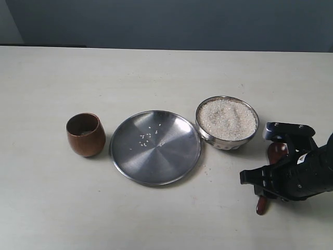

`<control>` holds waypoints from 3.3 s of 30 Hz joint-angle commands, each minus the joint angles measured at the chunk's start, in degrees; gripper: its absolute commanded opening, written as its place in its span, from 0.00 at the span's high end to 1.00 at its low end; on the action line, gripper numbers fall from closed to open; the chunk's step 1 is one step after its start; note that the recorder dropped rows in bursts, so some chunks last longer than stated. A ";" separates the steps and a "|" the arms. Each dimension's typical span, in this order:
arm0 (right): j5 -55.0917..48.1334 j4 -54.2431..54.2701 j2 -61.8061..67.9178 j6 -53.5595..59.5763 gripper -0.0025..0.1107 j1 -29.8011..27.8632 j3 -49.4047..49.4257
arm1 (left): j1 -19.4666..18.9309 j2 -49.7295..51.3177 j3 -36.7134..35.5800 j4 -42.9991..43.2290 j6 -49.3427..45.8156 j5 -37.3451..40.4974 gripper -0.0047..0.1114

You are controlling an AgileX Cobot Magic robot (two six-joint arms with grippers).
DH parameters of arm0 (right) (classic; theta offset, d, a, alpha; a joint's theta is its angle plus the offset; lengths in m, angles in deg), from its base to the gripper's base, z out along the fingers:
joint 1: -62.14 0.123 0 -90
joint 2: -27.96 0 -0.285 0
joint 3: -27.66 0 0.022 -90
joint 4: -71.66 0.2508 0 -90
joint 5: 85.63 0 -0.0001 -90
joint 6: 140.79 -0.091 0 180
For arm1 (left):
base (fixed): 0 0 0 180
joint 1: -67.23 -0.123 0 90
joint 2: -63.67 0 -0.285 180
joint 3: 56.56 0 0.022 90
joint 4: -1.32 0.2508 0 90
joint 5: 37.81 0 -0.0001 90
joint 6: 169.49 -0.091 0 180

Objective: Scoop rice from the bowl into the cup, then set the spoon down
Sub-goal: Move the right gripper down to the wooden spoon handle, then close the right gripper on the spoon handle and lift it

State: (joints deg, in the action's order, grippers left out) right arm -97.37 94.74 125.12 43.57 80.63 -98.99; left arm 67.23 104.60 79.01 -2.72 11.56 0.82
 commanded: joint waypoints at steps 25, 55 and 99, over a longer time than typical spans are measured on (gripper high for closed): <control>-7.39 -49.55 -2.48 -43.55 0.72 -0.17 0.08 | 0.24 0.17 0.38 0.28 -0.02 -0.48 0.96; -16.58 -36.71 -7.04 -33.47 0.72 -0.05 0.19 | 0.24 0.17 0.38 0.28 -0.02 -0.48 0.96; -47.09 -45.47 -15.81 -14.50 0.98 -0.05 -22.18 | 0.24 0.17 0.38 0.28 -0.02 -0.48 0.96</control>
State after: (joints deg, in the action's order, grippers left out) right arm -140.77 49.22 109.78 25.47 80.63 -118.17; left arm 67.23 104.60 79.01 -2.72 11.56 0.82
